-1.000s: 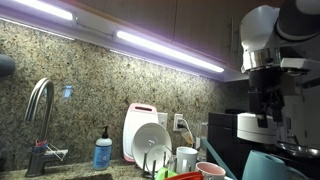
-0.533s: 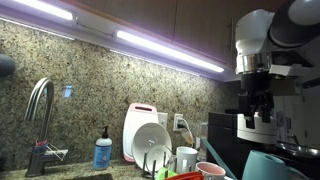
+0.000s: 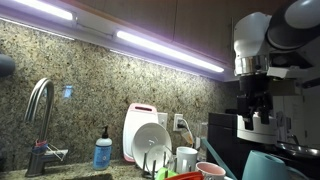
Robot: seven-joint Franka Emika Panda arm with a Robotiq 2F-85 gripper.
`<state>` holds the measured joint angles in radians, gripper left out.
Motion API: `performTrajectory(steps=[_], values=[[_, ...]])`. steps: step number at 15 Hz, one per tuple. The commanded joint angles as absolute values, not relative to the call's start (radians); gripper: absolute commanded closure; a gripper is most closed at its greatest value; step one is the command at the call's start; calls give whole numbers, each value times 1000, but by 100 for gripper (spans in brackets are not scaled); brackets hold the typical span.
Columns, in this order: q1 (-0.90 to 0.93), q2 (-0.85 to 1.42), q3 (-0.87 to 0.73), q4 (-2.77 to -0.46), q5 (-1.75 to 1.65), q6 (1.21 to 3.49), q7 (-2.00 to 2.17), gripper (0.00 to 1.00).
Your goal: Tilt the watering can over the mug
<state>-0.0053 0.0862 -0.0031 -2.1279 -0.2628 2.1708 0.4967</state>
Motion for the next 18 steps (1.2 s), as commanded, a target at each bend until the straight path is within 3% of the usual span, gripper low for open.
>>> performTrajectory(steps=[1,14,18], values=[[4,86,-13,-2126,-261,2169,495,0],[-28,4,-53,-2366,-274,2211,471,0],[-42,37,-77,-2416,-343,2329,489,0]])
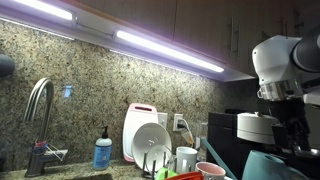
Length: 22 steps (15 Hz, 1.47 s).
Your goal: Tilt the watering can over the mug
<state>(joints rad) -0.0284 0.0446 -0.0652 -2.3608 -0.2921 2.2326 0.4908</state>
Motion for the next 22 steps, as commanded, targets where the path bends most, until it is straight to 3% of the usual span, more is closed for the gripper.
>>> performTrajectory(steps=[1,6,22], values=[[-47,48,-82,-2430,-345,2388,480,0],[-52,107,-108,-2465,-360,2588,457,0],[-41,103,-136,-2474,-366,2568,486,0]])
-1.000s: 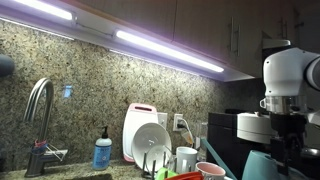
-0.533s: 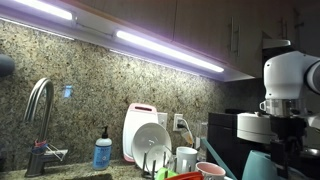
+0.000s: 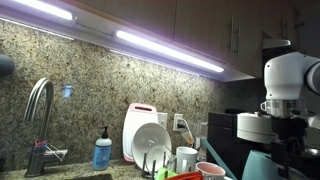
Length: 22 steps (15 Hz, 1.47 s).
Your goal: Tilt the watering can over the mug
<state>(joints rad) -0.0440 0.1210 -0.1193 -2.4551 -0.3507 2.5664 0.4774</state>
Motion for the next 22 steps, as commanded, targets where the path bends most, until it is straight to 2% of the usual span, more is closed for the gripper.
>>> performTrajectory(steps=[1,12,22], values=[[-43,108,-138,-2473,-361,2569,479,0],[-51,193,-170,-2441,-372,2642,424,0],[-60,89,-203,-2529,-409,2680,281,0]])
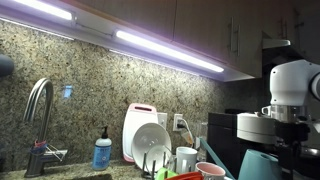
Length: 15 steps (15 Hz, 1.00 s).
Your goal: Tilt the watering can over the mug
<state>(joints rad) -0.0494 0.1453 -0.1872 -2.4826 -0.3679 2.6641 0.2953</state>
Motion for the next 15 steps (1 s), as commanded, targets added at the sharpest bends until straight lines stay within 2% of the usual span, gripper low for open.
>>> performTrajectory(steps=[1,13,14,15], values=[[-68,87,-197,-2534,-389,2681,251,0],[-100,138,-157,-2519,-291,2730,-129,1],[-100,142,-158,-2515,-286,2726,-122,25],[-103,145,-153,-2514,-267,2725,-138,25]])
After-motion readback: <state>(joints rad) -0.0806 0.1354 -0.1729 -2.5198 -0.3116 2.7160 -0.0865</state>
